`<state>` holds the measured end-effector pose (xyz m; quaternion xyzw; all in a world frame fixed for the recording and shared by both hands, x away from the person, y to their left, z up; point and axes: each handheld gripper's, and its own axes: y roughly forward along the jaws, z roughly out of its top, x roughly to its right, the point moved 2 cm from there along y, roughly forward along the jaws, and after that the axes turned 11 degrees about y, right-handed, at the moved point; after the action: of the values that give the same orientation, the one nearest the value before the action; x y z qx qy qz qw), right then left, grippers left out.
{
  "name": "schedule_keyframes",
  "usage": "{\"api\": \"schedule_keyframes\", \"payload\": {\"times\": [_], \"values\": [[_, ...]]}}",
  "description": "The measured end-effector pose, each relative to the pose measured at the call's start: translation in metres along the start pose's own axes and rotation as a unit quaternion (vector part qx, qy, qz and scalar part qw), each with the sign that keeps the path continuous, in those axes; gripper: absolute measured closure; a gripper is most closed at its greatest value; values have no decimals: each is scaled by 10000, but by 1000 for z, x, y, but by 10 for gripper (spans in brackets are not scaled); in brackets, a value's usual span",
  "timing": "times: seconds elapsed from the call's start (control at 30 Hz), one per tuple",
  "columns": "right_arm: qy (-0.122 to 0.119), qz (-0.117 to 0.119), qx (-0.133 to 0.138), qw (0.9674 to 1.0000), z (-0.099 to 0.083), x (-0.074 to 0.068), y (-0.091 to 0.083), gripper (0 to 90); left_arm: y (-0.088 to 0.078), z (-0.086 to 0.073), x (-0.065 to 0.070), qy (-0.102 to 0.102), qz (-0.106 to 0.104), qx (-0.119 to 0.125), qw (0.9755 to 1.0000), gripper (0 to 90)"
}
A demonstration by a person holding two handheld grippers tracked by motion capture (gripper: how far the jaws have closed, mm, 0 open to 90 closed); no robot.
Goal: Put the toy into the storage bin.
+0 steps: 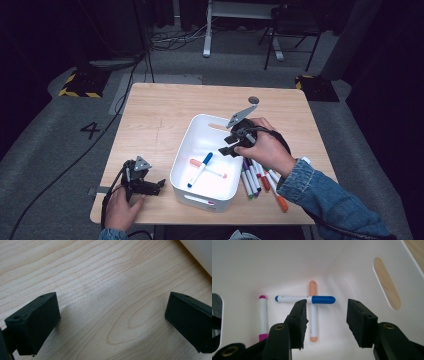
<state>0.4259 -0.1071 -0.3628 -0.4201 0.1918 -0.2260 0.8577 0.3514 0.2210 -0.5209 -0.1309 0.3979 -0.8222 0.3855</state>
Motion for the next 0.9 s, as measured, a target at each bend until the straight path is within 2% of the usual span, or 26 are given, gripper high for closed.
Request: {"api": "schedule_keyframes", "payload": {"times": [0.4, 0.6, 0.9], "values": [[385, -196, 183, 9989, -18, 27, -32, 525, 0, 0, 0, 1, 8, 3, 10000, 0], [664, -310, 283, 9969, -31, 44, -48, 526, 0, 0, 0, 1, 12, 2, 10000, 0], [910, -544, 353, 9937, -49, 66, -70, 529, 0, 0, 0, 0, 12, 2, 10000, 0]]}}
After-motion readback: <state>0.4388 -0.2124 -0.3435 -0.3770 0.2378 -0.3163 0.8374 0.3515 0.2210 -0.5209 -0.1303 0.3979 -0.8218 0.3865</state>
